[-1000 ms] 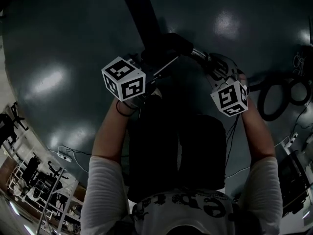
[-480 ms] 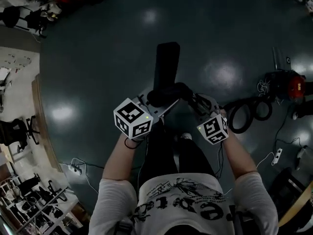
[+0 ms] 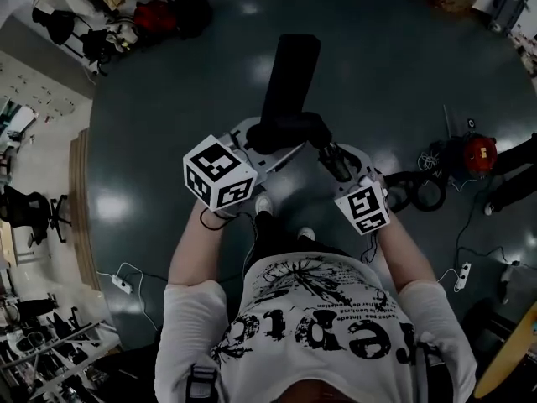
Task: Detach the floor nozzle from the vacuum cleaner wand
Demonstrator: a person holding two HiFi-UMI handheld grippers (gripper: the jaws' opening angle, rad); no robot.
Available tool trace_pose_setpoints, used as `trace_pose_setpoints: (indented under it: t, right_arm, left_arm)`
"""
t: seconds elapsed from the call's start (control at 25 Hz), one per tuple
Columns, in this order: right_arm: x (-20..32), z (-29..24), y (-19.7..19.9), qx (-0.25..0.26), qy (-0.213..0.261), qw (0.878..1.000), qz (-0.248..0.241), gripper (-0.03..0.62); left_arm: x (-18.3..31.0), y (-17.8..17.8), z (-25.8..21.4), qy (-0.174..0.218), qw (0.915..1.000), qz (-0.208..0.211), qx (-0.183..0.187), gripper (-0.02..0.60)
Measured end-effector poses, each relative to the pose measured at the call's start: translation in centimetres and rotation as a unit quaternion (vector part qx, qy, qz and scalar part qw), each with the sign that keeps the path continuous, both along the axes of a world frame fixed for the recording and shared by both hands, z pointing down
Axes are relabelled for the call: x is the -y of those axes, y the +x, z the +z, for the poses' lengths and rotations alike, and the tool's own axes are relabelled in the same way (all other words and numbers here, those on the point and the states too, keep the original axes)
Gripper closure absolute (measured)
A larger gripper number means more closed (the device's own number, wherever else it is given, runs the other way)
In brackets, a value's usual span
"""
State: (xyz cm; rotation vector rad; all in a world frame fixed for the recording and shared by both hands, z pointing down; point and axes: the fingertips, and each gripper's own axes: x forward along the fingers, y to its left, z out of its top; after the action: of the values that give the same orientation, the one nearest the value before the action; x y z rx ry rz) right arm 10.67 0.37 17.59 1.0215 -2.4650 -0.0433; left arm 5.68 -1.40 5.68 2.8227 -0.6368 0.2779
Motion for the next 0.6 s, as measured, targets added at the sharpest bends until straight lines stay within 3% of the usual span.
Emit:
trace_pose_setpoints:
  t: [0.24, 0.6]
  right_arm:
    - [-3.4, -1.4, 1.2, 0.01, 0.014, 1.0, 0.02, 0.419]
    - [-4.3, -0.7, 1.6, -0.01, -0.028, 0.999, 0.037, 0.419]
  left_arm:
    - [-3.7, 1.5, -2.0, 0.042, 0.9981, -0.03, 0.032, 0.436]
    - [-4.6, 1.7, -1.8, 0.025, 0.9936, -0.094, 0.058, 0.436]
